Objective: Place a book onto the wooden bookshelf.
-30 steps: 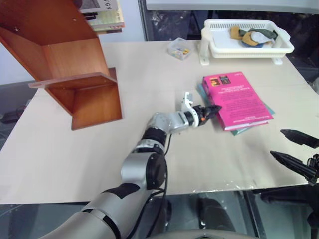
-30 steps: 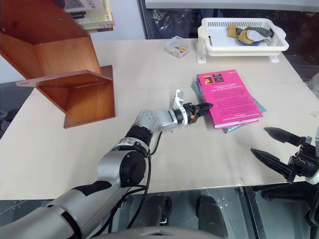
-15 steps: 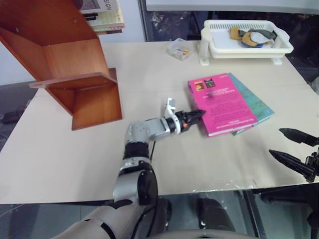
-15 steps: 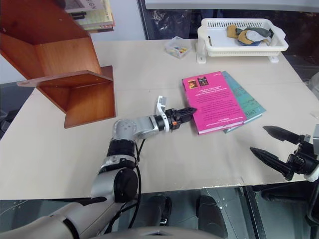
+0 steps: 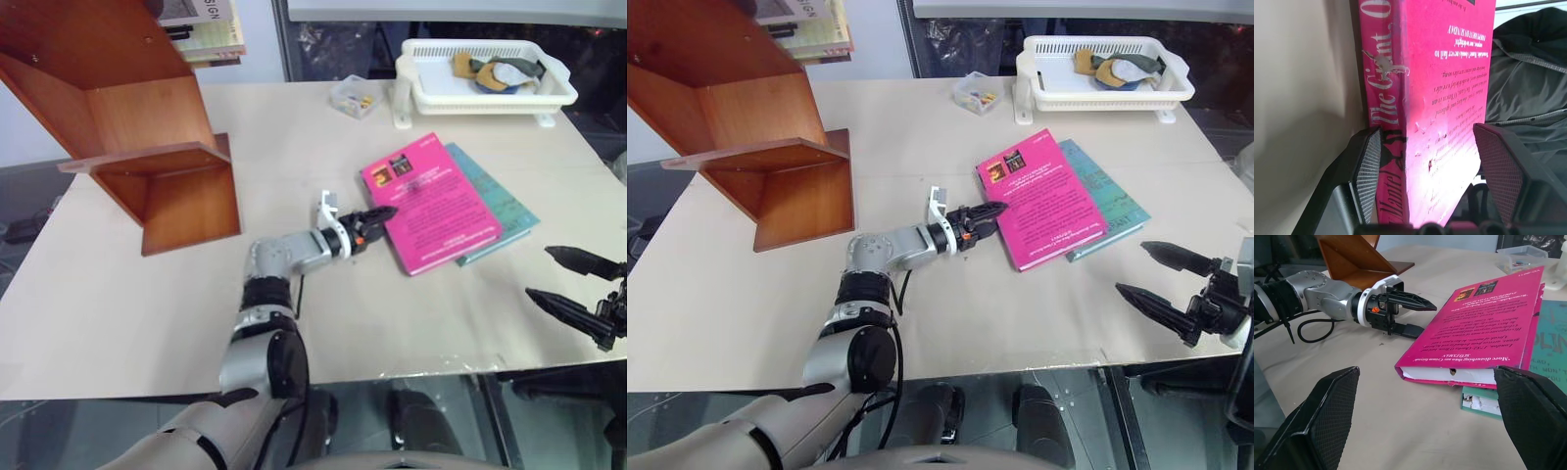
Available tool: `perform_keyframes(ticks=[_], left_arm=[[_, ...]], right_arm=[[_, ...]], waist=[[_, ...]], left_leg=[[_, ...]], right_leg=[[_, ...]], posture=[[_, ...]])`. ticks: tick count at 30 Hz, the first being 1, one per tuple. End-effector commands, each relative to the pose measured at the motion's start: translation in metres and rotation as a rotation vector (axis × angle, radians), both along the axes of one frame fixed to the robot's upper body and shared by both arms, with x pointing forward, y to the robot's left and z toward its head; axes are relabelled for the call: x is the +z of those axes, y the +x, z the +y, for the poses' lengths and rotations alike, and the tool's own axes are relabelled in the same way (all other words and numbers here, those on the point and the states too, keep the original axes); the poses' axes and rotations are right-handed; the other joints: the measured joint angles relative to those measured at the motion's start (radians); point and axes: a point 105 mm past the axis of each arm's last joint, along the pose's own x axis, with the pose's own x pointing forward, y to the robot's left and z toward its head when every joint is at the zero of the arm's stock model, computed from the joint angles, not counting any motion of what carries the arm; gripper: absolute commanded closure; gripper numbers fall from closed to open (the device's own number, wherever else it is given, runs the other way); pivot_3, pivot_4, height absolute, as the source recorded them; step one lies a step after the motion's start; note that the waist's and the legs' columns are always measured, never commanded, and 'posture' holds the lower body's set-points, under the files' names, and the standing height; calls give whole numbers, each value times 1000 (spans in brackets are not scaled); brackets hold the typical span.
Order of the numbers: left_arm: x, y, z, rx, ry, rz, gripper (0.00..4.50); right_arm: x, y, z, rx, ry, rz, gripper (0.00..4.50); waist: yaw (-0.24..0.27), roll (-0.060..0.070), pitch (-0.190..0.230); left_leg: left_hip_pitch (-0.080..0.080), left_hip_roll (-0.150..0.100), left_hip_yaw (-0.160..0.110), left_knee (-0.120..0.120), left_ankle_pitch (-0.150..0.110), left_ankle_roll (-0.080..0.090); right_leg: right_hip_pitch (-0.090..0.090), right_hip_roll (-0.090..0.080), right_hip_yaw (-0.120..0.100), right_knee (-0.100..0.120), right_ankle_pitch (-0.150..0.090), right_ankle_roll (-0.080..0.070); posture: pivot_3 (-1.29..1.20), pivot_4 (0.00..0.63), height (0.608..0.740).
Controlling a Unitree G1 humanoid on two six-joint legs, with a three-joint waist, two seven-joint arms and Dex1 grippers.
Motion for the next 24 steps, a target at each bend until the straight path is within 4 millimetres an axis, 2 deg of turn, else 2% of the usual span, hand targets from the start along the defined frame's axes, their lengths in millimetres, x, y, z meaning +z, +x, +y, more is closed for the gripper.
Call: perform_keyframes(ticks=[1, 12, 24], left_arm=[[8, 0, -7, -23, -32, -29, 1270], [41, -7, -11, -72, -172, -150, 1270], [23, -5, -8, -50, -113, -83, 1270]], right_arm=[[8, 0, 1, 11, -26, -36, 0], [7, 4, 3, 12, -20, -32, 0], [8, 4, 4, 14, -22, -29, 0]], waist=[[0, 0, 0], [-1, 0, 0], [-1, 0, 0]], left_leg=[[0, 0, 0, 0, 0, 0], [0, 0, 0, 0, 0, 0], [0, 0, 0, 0, 0, 0]], right_leg=[[0, 0, 0, 0, 0, 0], [0, 0, 0, 0, 0, 0], [0, 0, 0, 0, 0, 0]], posture=[[0, 150, 740], [0, 150, 740], [0, 150, 740]])
